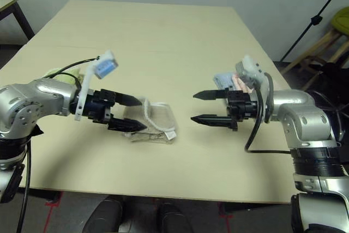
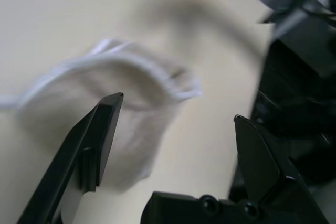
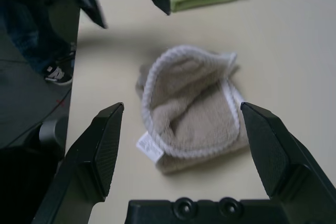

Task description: Fold the towel and set it aside.

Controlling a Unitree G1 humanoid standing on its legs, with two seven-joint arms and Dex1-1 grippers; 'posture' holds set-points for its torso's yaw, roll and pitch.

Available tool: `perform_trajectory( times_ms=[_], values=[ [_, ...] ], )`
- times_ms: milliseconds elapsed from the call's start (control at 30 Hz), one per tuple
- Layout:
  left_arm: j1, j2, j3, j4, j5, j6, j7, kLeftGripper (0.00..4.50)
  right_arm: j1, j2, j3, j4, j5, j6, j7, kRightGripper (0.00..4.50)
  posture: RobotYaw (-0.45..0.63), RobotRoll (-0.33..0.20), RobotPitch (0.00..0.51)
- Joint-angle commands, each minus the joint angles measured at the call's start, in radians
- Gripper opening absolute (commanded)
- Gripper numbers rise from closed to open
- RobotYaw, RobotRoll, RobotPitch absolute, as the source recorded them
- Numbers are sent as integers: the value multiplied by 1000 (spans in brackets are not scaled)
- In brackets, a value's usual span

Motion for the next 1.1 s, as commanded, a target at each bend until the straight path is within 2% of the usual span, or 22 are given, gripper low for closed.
perform_trajectory(
  times_ms=[33, 167, 367, 733, 933, 1033, 1100],
  values=[
    [47, 1, 24, 11, 5, -23, 22, 4430, -3, 30, 45, -80, 6, 31, -40, 4500, 211, 0, 111],
    [126, -42, 43, 48, 43, -187, 25, 4430, -37, 119, 113, -105, -26, 4, -94, 4500, 219, 0, 107],
    [181, -60, 59, 81, 37, -306, -27, 4430, -84, 209, 198, -71, -85, -33, -129, 4500, 220, 0, 98],
    [216, -16, 48, 90, 71, -349, -45, 4430, -151, 287, 292, 84, -270, -239, -161, 4500, 225, 0, 86],
    [237, -4, 59, 72, 69, -352, -37, 4430, -168, 312, 327, 134, -320, -234, -165, 4500, 238, 0, 87],
    [235, -2, 68, 69, 65, -346, -28, 4500, -176, 314, 331, 155, -331, -212, -170, 3863, 239, 0, 88],
    [235, 3, 70, 68, 64, -344, -27, 4500, -179, 309, 332, 164, -341, -204, -173, 3147, 237, 0, 88]
  ],
)
